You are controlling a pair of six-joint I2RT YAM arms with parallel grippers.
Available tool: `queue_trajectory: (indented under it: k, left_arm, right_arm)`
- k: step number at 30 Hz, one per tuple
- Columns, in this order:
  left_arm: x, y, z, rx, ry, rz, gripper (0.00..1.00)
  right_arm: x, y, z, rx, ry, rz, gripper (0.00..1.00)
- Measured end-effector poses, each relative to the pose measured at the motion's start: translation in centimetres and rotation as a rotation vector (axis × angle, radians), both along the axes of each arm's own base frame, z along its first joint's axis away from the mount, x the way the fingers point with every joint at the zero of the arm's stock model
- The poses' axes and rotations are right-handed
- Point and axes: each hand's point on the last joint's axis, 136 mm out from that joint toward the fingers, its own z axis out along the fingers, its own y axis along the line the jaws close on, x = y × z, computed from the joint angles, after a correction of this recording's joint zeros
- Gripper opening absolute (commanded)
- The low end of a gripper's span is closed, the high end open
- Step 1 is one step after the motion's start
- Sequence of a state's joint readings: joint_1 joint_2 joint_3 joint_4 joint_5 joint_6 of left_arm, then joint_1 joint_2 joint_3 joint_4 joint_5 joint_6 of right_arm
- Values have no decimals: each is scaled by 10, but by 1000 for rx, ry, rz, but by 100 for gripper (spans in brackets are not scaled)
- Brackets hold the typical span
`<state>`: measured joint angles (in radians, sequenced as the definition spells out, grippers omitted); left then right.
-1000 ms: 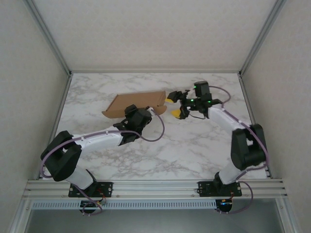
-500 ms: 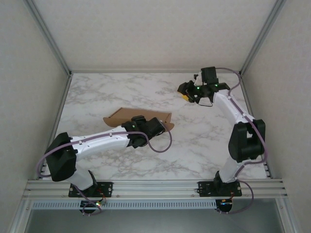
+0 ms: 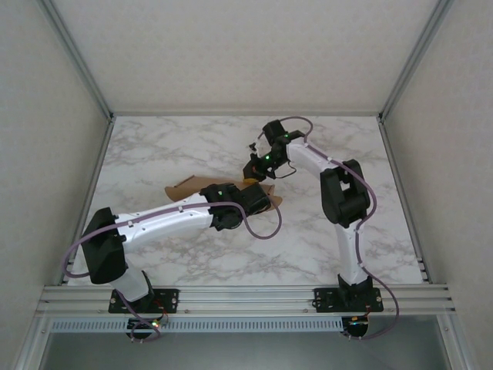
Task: Fold the paper box
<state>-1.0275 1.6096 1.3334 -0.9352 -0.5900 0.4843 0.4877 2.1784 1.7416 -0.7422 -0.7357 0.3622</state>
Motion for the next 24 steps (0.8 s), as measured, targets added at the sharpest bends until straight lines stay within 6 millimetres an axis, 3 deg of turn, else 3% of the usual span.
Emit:
queue_trajectory:
  k: [13,24]
  left_arm:
    - [-2,-5,-18,19,52,-3,56]
    - [14,-22,-9,-46,17,-7,62]
  right_arm:
    - [-14,12,-26,43,72,74,5]
    - [-21,19,-42,66,111,132,8]
